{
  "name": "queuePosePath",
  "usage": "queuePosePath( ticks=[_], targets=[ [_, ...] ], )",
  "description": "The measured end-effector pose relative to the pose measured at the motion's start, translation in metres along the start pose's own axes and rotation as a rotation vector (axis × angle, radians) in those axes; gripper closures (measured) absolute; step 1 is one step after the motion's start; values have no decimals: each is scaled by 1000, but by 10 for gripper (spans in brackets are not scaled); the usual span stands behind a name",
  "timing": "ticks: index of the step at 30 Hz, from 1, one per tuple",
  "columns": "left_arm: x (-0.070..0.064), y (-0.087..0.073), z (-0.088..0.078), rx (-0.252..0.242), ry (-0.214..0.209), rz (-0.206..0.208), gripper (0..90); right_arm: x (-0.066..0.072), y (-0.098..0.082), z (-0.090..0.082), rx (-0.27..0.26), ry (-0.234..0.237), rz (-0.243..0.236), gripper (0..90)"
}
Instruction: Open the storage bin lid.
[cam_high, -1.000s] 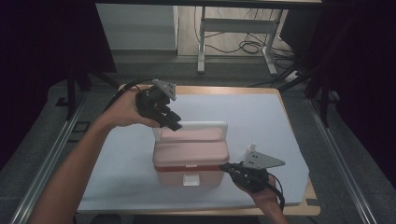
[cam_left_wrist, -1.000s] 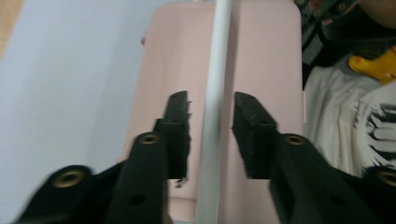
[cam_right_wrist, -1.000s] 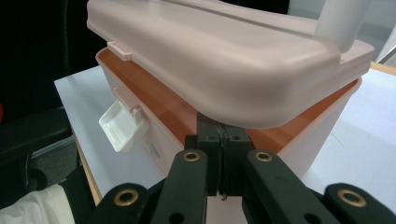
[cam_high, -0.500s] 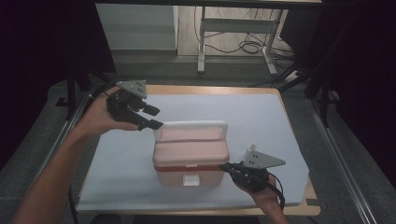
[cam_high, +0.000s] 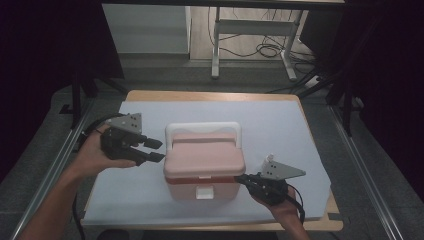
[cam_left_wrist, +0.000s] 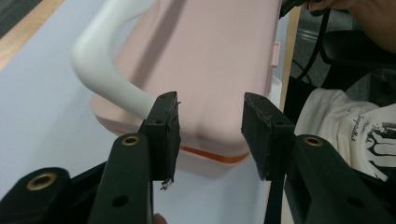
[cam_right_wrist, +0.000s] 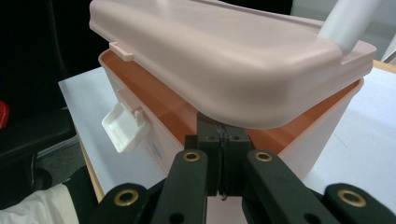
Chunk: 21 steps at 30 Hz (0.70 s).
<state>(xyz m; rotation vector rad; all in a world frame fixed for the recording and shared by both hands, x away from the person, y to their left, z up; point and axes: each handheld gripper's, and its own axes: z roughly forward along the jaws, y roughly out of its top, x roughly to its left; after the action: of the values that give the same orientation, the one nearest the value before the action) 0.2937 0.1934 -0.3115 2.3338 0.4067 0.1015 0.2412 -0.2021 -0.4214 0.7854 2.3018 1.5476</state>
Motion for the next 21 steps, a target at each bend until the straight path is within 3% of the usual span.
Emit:
queuePosePath(
  ticks=[14,16,21],
  targets=[
    [-12,-36,15,-35,-5,-33,570,0,0,1,-2,-2,2,893],
    [-13,-40,18,-50,-6,-53,570,-1,0,1,-2,-3,0,893],
    [-21,-45,25,-60,20,-49,572,-1,0,1,-1,-2,2,893]
  ],
)
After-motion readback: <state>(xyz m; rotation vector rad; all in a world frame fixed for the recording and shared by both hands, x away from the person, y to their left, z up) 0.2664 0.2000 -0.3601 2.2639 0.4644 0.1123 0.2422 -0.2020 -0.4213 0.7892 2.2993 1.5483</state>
